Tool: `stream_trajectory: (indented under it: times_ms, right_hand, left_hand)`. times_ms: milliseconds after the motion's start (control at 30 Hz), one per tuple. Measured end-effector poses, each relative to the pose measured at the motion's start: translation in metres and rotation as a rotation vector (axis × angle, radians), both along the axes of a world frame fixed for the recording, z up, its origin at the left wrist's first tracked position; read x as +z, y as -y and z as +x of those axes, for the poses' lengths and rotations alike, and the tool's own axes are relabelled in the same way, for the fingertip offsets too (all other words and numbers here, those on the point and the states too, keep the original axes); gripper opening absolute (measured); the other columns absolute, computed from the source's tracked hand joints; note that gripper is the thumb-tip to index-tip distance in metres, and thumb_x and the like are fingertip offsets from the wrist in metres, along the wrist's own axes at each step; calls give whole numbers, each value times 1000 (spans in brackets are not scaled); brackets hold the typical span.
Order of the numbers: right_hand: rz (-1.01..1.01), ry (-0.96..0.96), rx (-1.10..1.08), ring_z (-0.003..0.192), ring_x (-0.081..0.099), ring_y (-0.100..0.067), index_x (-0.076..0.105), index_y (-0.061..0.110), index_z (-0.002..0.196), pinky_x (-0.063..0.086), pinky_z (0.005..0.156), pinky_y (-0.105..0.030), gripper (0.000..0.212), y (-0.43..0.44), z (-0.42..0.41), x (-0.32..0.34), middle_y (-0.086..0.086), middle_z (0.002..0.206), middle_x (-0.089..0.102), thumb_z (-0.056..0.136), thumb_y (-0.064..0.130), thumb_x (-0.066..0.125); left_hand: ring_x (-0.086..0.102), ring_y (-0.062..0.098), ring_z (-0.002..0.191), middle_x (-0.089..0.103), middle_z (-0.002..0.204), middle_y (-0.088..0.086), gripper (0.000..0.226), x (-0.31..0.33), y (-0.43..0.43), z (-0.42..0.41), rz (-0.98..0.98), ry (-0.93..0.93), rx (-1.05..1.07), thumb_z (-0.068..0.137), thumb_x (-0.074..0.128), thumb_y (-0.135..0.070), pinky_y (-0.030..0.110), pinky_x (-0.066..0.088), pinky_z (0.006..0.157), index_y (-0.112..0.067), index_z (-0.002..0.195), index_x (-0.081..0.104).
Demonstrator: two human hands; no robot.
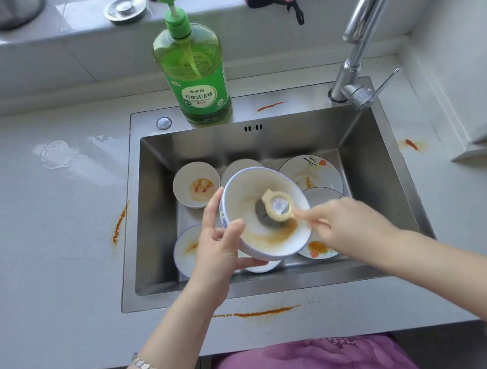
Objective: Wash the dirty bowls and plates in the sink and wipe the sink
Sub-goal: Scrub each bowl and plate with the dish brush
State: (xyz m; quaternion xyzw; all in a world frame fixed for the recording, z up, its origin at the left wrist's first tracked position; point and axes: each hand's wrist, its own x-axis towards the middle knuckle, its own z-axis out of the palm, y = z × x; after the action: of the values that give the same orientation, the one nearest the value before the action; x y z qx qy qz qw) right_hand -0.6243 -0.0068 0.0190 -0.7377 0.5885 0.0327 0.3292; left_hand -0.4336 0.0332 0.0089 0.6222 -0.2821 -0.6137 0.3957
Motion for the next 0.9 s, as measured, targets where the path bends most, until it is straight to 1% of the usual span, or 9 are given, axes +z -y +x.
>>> stream_trajectory:
  times_ms: [133, 267, 400, 500, 567, 633, 700, 800, 900]
  right_hand:
    - [182, 299, 17, 117, 56, -12, 61, 37, 119, 45, 96, -28, 34, -18, 20, 6, 7, 122, 64, 93, 18, 51]
    - [46, 38, 29, 97, 57, -23, 57, 41, 123, 40, 73, -27, 37, -1, 7, 4, 0, 105, 67, 95, 20, 45]
    - [93, 210, 113, 95, 58, -18, 56, 40, 124, 43, 79, -25, 37, -13, 26, 12, 4, 102, 68, 95, 19, 46]
    - [-193, -117, 259, 90, 56, -30, 42, 46, 134, 37, 63, -31, 49, 11, 22, 10, -2, 105, 60, 94, 19, 43]
    - [-412, -295, 383, 55, 43, -30, 54, 41, 125, 16, 42, -25, 54, 22, 16, 9, -2, 77, 47, 79, 16, 63]
    - [-425, -406, 455, 44, 26, -25, 60, 42, 117, 2, 43, -22, 58, 23, 14, 18, 1, 68, 35, 68, 14, 71]
    - [-219, -353, 399, 61, 43, -25, 44, 48, 131, 26, 44, -26, 52, 18, 13, 19, -2, 84, 51, 90, 17, 47]
    - [196, 35, 210, 96, 59, -16, 56, 44, 123, 46, 76, -26, 37, 5, 20, 19, 6, 116, 65, 95, 25, 42]
    - [540, 259, 9, 48, 53, 3, 65, 36, 115, 39, 48, -10, 31, 9, 18, 22, 13, 68, 63, 93, 19, 49]
  left_hand:
    - [70, 16, 72, 69, 84, -2, 54, 2, 1, -2, 3, 10, -25, 93, 45, -5, 43, 58, 56, -52, 119, 44]
    - [70, 13, 69, 69, 71, -15, 53, 2, 1, 2, 7, -3, -12, 93, 45, -6, 46, 59, 60, -47, 126, 40]
    - [70, 16, 72, 69, 80, 0, 56, 1, 1, 1, 28, 18, -46, 91, 45, -4, 41, 58, 55, -52, 120, 42]
    - [69, 14, 72, 69, 78, -2, 57, 3, 1, -1, 61, 7, -88, 91, 44, -2, 39, 58, 56, -50, 121, 41]
    - [67, 22, 79, 66, 86, 6, 58, 4, 4, 4, 63, 45, -76, 90, 46, -2, 37, 58, 55, -50, 121, 40]
    - [66, 30, 84, 63, 89, 11, 59, 7, 8, 11, 41, 84, -26, 89, 48, -2, 40, 58, 55, -52, 120, 40]
    - [66, 32, 84, 60, 87, 13, 62, 9, 13, 15, -8, 134, 13, 87, 50, -1, 45, 59, 56, -53, 119, 42]
    - [66, 22, 71, 56, 76, 7, 61, 9, 14, 12, -53, 182, 2, 86, 50, 0, 46, 58, 54, -53, 115, 45]
    - [67, 22, 73, 58, 82, 10, 59, 7, 10, 11, -39, 160, -24, 86, 52, -3, 45, 58, 54, -55, 113, 47]
